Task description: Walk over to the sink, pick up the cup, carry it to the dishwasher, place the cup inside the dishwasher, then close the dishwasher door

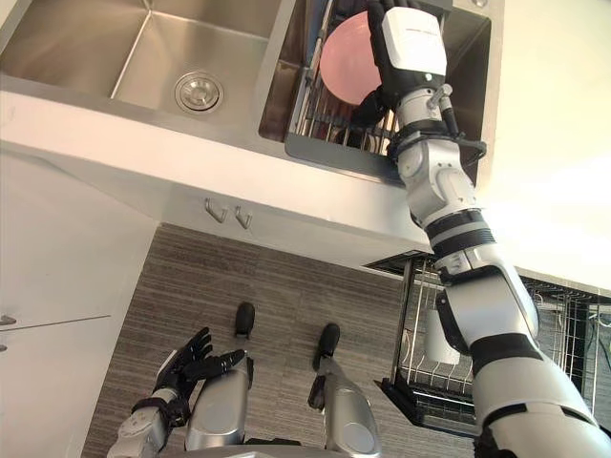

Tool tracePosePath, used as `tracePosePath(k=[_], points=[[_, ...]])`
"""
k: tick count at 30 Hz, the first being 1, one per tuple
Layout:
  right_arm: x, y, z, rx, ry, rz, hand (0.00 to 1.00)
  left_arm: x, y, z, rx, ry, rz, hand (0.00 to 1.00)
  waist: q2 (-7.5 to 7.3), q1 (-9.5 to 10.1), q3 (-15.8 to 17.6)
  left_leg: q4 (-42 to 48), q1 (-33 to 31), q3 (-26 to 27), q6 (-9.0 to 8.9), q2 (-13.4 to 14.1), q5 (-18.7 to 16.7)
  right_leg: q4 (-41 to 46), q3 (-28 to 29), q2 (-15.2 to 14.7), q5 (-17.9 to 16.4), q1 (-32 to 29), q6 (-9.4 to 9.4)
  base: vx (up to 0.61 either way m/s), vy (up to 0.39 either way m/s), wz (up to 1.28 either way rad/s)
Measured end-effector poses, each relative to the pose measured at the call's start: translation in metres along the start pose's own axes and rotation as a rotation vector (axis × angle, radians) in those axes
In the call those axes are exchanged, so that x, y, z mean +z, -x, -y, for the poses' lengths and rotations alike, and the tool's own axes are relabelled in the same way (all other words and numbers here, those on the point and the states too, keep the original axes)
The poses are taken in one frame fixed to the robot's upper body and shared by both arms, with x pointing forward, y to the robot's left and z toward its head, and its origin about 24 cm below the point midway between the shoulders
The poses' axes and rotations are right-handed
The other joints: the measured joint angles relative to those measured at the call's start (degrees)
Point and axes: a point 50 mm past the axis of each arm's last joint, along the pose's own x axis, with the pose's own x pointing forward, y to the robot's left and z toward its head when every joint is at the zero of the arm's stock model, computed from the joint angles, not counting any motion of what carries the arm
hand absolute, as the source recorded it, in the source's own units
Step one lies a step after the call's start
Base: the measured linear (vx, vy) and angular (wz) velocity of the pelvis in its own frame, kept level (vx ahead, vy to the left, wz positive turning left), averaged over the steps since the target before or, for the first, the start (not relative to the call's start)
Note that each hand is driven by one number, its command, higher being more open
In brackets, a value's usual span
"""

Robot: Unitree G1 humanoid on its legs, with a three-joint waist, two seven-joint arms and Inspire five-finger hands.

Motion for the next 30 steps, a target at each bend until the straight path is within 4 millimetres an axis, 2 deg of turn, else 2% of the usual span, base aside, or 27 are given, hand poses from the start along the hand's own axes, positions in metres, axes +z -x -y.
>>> tracePosePath(k=[10,22,29,30], points=[[-0.0051,-0.0029,0.0093,-0.003,-0.042,0.003,0.00,0.0061,-0.0031,0.0012,-0.007,0.005,0.023,1.00,-0.11,0.15,1.10,0.09,-0.20,0.07,0.07,-0.01,0.13,0.00,0.06,-0.25,0.00,-0.18,0.00,0.00,0.000,0.00],[-0.0027,-0.0020,0.0086,0.018,-0.095,0.039,0.00,0.0064,-0.0031,0.0020,-0.014,0.003,0.028,1.00,-0.10,0.00,1.11,0.09,-0.05,0.65,-0.23,0.01,-0.43,0.22,0.65,-0.31,0.00,-0.41,0.01,0.01,0.001,-0.02],[-0.0027,-0.0011,0.0087,0.022,-0.102,0.042,0.00,0.0066,-0.0032,0.0022,-0.016,0.002,0.028,1.00,-0.10,-0.13,1.11,0.09,0.00,0.77,0.18,-0.01,-0.79,0.30,0.76,-0.34,0.00,-0.44,0.01,0.00,0.000,0.00],[-0.0027,-0.0009,0.0087,0.022,-0.103,0.042,1.00,0.0066,-0.0032,0.0022,-0.016,0.002,0.029,1.00,-0.10,-0.14,1.11,0.09,0.03,0.80,0.18,-0.03,-0.80,0.31,0.79,-0.36,0.00,-0.44,0.01,0.00,0.000,0.00]])
